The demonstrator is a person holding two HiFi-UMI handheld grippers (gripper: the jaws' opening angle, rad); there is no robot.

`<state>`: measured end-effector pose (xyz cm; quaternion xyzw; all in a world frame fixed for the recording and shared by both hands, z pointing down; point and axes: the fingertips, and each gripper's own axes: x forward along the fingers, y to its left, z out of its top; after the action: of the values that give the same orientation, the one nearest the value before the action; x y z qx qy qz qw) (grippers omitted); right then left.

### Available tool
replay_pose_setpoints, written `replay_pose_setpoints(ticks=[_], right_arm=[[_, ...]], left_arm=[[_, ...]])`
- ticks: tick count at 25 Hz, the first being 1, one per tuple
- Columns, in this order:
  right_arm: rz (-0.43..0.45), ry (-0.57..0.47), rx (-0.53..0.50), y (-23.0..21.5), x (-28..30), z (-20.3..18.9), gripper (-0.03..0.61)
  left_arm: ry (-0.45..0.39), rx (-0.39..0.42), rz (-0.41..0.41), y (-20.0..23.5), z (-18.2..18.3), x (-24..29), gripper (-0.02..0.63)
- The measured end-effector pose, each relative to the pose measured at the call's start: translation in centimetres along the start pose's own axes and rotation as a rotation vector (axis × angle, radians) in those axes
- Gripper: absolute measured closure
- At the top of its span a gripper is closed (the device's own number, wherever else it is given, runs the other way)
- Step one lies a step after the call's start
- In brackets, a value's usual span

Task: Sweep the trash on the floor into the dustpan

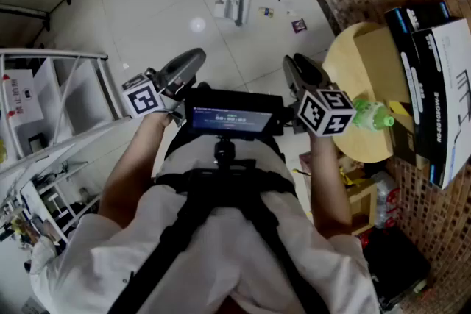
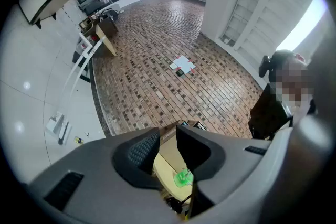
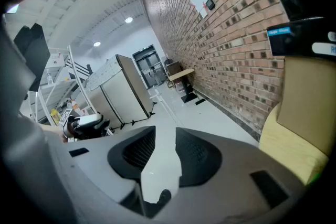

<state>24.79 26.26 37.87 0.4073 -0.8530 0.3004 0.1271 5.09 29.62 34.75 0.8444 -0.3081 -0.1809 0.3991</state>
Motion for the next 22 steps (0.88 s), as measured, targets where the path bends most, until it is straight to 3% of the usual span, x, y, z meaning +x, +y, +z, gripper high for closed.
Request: replay_pose_setpoints(ticks=[12,22], right_arm=[[-0.013,-0.01,-0.001,-0.2,1.1,0.4,0.454],[-0.051,0.024,-0.049,0.1,8.6,3.7,0.454]], left_arm=[[-0.029,0.011,0.067,2.2,1.7,-0.8,0.531],[-0.066,-0.058,0.092,10.3,8.2,0.4,0.532]])
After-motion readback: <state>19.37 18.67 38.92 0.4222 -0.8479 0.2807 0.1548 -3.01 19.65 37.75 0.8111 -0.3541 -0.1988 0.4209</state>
